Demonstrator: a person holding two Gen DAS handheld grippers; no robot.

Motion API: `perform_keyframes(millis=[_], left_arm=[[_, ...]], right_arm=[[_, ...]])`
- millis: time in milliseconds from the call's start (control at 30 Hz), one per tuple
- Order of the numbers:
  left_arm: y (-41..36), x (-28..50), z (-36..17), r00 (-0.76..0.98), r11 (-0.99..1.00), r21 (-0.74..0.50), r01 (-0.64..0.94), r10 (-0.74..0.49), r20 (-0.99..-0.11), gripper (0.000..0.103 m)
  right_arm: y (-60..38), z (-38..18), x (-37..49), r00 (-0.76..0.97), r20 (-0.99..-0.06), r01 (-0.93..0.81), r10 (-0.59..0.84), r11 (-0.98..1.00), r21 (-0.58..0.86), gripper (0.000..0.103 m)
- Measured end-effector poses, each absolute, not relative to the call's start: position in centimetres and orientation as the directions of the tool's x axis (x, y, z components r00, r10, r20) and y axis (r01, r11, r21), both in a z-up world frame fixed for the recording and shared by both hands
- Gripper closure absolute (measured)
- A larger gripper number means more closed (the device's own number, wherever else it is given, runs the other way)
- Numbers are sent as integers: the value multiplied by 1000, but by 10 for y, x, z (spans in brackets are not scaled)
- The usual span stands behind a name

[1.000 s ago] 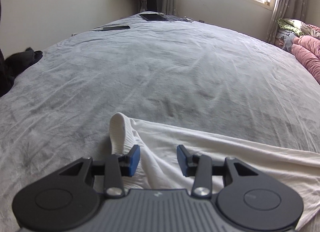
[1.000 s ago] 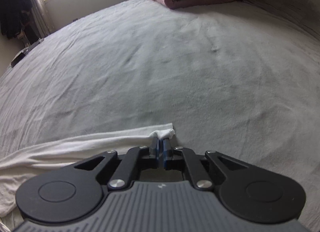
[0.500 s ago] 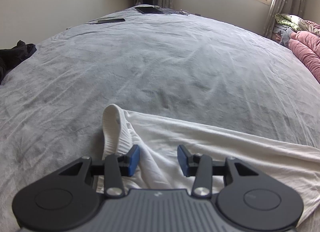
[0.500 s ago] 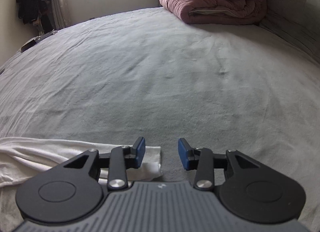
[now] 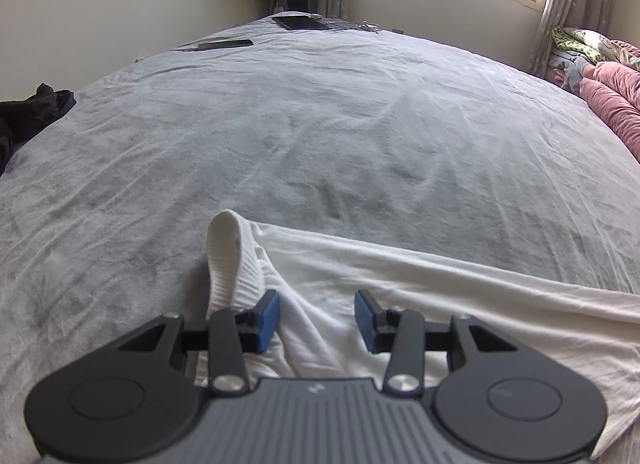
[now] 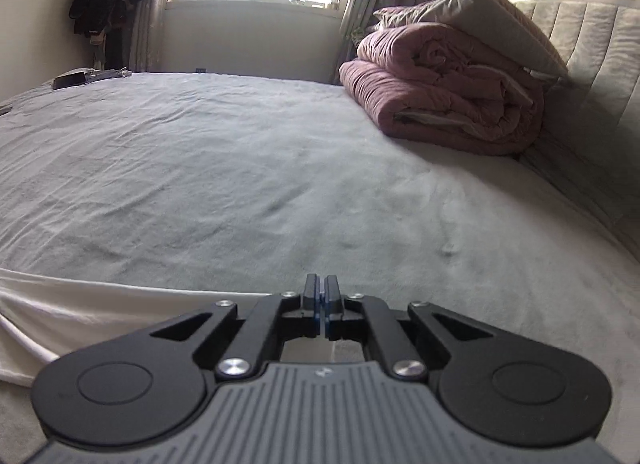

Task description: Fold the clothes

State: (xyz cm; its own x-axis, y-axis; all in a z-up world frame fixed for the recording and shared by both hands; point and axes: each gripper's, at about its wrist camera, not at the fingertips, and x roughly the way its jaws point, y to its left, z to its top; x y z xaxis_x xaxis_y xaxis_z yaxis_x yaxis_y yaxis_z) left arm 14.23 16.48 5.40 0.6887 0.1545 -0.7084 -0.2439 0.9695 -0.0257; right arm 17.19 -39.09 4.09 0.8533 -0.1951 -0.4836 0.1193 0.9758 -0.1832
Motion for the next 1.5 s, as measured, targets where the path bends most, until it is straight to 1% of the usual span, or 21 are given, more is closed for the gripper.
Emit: perform_keyframes(millis=[100, 233, 333, 500, 667, 800, 867, 900, 933, 1000, 1067, 1133, 1200, 1300, 1467, 1500], left_arm=[[164, 144, 53, 688, 970, -17, -243, 160, -707, 60], [161, 145, 51, 690, 971, 8, -239, 176, -702, 60], [160, 146, 49, 690, 971, 19, -237, 183, -700, 60], [161, 147, 48, 692, 971, 29, -237, 190, -696, 60], [160, 148, 47, 692, 973, 40, -229, 192, -696, 60], [160, 149, 44, 687, 975, 54, -215, 190, -702, 58], [160, 149, 44, 685, 976, 59, -209, 189, -704, 57], [161, 149, 44, 683, 976, 56, -209, 187, -706, 57], [161, 149, 45, 682, 976, 52, -210, 184, -708, 57], [163, 149, 47, 679, 976, 39, -213, 177, -713, 57], [165, 148, 49, 677, 976, 23, -218, 168, -717, 57], [164, 147, 51, 679, 976, 11, -216, 158, -717, 57], [163, 146, 52, 681, 977, 7, -214, 154, -716, 57], [161, 145, 50, 674, 980, 7, -200, 143, -724, 57], [158, 145, 48, 663, 984, 36, -174, 145, -735, 56], [157, 145, 48, 661, 985, 41, -168, 144, -737, 56]], right_arm=[[-383, 42, 184, 854, -476, 114, -211, 968, -224, 101], [-381, 31, 204, 827, -503, 127, -252, 955, -268, 101], [-388, 26, 215, 812, -512, 159, -281, 950, -269, 101], [-386, 32, 224, 822, -492, 173, -287, 949, -263, 101], [-383, 16, 234, 782, -526, 190, -334, 932, -310, 101], [-380, 2, 242, 745, -552, 202, -375, 915, -349, 102], [-379, -6, 245, 725, -563, 207, -395, 906, -369, 101], [-378, -2, 243, 730, -562, 216, -388, 912, -349, 97], [-376, 5, 238, 742, -558, 226, -372, 922, -314, 89], [-368, 19, 230, 781, -558, 174, -282, 955, -239, 88], [-348, 30, 225, 806, -571, 44, -153, 979, -201, 84], [-316, 37, 222, 813, -581, -108, -40, 970, -217, 61], [-281, 40, 219, 802, -594, -252, 61, 936, -245, 59], [-239, 36, 221, 770, -622, -374, 141, 890, -261, 59], [-205, 23, 222, 710, -671, -516, 213, 806, -289, 59], [-201, 21, 222, 697, -681, -541, 226, 789, -291, 62]])
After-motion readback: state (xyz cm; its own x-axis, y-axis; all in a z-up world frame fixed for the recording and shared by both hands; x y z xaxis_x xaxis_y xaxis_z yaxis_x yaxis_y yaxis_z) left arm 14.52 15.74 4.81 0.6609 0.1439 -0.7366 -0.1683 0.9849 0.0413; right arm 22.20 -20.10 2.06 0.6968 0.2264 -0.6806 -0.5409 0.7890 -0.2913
